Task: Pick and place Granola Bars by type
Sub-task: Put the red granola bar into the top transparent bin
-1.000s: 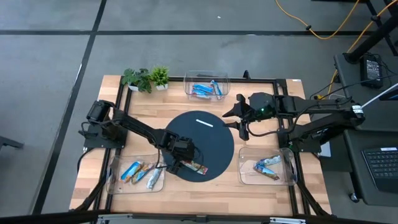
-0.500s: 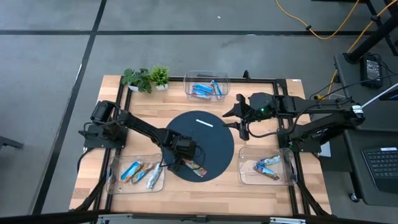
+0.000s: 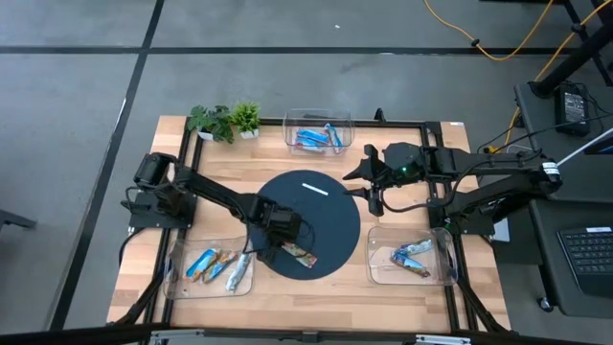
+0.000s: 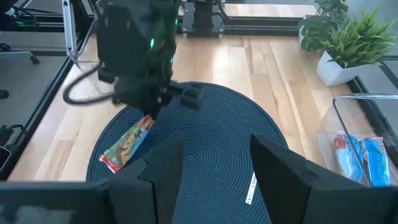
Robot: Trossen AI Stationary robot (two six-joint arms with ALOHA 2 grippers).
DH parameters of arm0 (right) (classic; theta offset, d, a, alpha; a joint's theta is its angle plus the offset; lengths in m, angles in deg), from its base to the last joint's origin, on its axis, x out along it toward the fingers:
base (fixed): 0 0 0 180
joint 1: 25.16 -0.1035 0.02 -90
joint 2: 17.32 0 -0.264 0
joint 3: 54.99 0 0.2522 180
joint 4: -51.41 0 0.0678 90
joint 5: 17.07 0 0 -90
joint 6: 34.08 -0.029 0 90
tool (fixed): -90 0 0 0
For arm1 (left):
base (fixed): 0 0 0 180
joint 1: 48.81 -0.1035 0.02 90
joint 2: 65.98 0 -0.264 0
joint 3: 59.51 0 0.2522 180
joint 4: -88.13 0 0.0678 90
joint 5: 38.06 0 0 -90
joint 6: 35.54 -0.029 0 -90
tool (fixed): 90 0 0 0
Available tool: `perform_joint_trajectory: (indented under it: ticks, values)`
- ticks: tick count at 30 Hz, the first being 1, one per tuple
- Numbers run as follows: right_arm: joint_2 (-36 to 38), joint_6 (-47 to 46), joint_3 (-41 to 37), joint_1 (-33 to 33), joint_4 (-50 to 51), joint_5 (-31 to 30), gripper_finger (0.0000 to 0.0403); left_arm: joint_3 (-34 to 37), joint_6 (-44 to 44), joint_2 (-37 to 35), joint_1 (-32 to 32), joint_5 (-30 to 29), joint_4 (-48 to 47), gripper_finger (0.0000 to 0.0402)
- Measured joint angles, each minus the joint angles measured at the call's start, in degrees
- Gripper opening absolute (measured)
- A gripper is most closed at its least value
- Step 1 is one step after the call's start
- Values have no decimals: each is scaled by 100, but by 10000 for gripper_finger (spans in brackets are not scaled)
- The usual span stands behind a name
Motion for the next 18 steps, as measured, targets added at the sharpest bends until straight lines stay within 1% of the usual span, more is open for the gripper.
perform_joint_trajectory:
  ticks: [3,6,8,13,18]
  values:
    - [0,12,0,4,20,-24,189,-216,-154,-374,-140,-211,-484,11]
    - [0,31,2,4,118,-190,189,-585,-206,-844,-319,-598,-946,13]
    - [0,32,2,6,259,-327,189,-855,-157,-1186,-440,-869,-1077,10]
    - [-2,34,2,12,546,-592,189,-1185,121,-1917,-730,-1373,-918,7]
    - [-2,36,2,32,595,-603,189,-1233,249,-2368,-914,-1588,-893,8]
